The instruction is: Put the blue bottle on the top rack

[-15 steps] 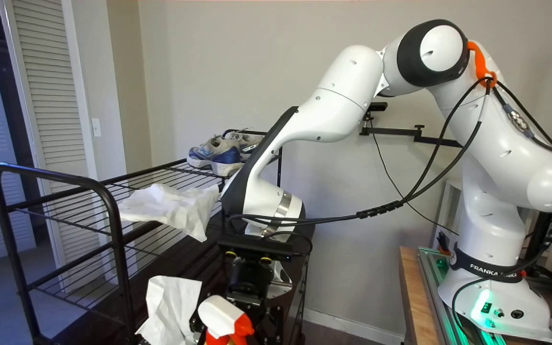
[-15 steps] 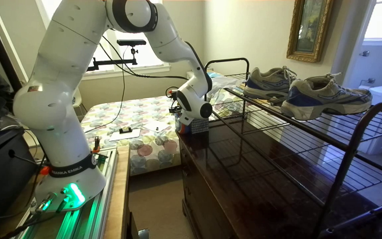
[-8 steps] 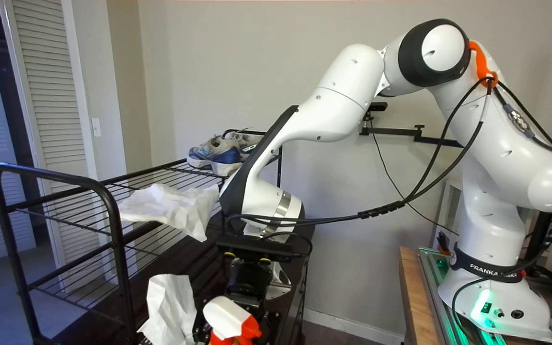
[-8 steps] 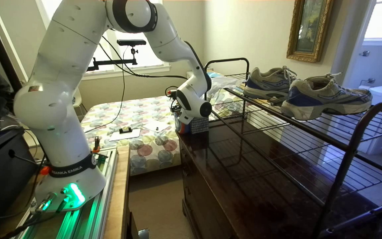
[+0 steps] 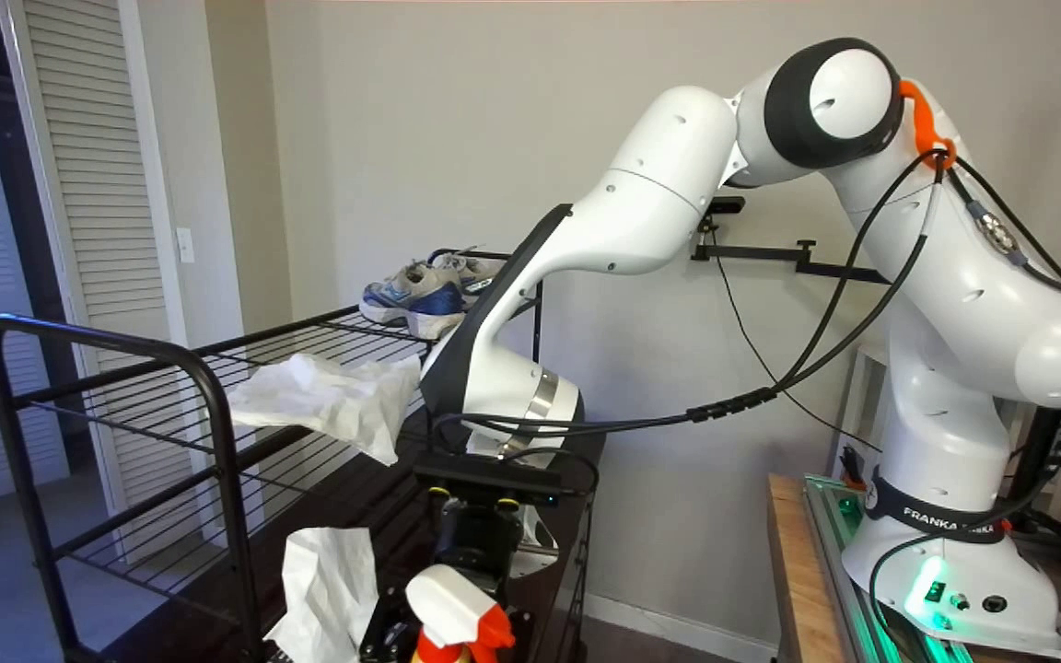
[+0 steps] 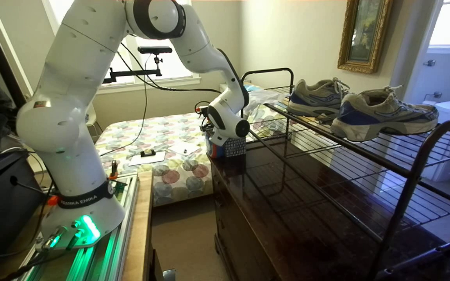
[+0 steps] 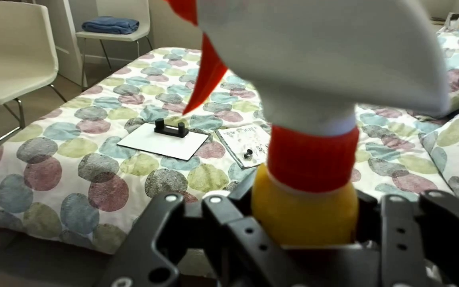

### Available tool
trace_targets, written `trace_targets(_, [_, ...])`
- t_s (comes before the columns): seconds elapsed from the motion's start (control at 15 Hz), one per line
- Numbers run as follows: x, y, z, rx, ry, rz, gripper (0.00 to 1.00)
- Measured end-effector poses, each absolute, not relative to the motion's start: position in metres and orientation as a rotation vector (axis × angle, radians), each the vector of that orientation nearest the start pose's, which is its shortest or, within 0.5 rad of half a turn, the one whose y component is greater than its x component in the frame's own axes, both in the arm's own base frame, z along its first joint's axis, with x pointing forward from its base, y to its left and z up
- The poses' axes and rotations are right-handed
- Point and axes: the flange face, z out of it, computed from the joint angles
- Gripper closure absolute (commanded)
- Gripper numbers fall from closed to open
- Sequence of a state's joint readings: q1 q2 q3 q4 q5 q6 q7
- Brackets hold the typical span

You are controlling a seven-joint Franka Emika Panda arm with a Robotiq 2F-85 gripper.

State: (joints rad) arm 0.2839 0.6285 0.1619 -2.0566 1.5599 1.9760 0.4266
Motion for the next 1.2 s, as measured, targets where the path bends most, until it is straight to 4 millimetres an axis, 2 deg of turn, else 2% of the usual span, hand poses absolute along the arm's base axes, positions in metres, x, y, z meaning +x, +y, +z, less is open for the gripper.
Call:
trace_targets(0.4, [0.467, 0.291, 0.133, -1.613, 1.278, 1.225, 0.92])
trace_targets(0.6, [0.465, 0.281, 0.144, -1.594, 1.302, 1.251, 0.92])
trace_targets(0.8, [0.467, 0.267, 0.168, -1.573, 1.292, 1.257, 0.92])
trace_targets(1.2, [0.479, 0.231, 0.231, -1.577, 1.314, 1.252, 0.92])
